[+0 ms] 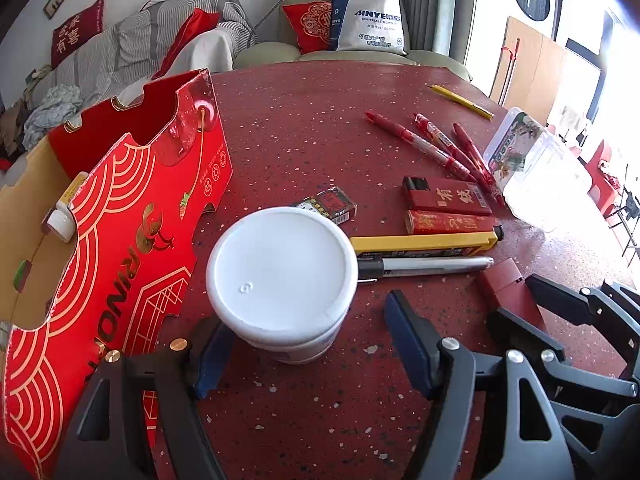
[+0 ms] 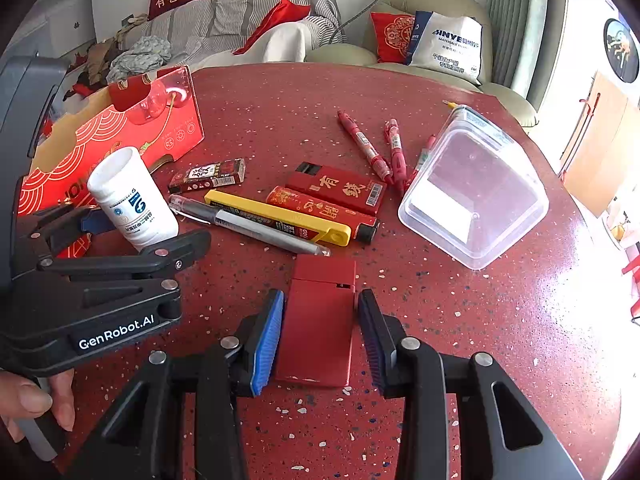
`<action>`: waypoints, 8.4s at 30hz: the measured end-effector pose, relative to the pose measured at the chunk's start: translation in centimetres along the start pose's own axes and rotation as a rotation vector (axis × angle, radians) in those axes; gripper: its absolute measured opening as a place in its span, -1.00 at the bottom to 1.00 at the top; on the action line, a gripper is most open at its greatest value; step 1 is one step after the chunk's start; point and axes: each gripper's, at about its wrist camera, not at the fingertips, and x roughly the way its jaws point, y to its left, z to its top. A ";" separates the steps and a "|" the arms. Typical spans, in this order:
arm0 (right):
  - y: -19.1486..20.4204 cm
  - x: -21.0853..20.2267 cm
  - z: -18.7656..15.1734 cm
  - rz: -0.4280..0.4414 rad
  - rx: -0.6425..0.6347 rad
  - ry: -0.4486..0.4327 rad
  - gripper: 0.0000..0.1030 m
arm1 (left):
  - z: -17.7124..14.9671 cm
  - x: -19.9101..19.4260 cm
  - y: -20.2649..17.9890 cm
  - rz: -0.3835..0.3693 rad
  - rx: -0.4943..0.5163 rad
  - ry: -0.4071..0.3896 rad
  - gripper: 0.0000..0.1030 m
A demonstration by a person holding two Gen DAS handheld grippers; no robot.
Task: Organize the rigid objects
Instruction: 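Grasp the red card case with the right tool while the left tool grasps the large white tub, then carry the tub and red case into the cardboard box and open both tools, then withdraw both tools from the box back over the pens on the table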
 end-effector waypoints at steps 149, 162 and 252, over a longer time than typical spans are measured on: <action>5.7 -10.5 3.9 0.192 -0.019 -0.267 -0.31 | -1.5 -13.7 5.5 0.154 -0.162 -0.205 -0.18; 14.3 -10.1 6.7 0.313 -0.166 -0.261 -0.31 | -2.6 -14.9 12.3 0.203 -0.291 -0.175 -0.18; -3.8 1.3 4.7 0.244 0.136 -0.044 0.19 | 1.9 -3.8 0.4 -0.019 -0.066 0.042 0.50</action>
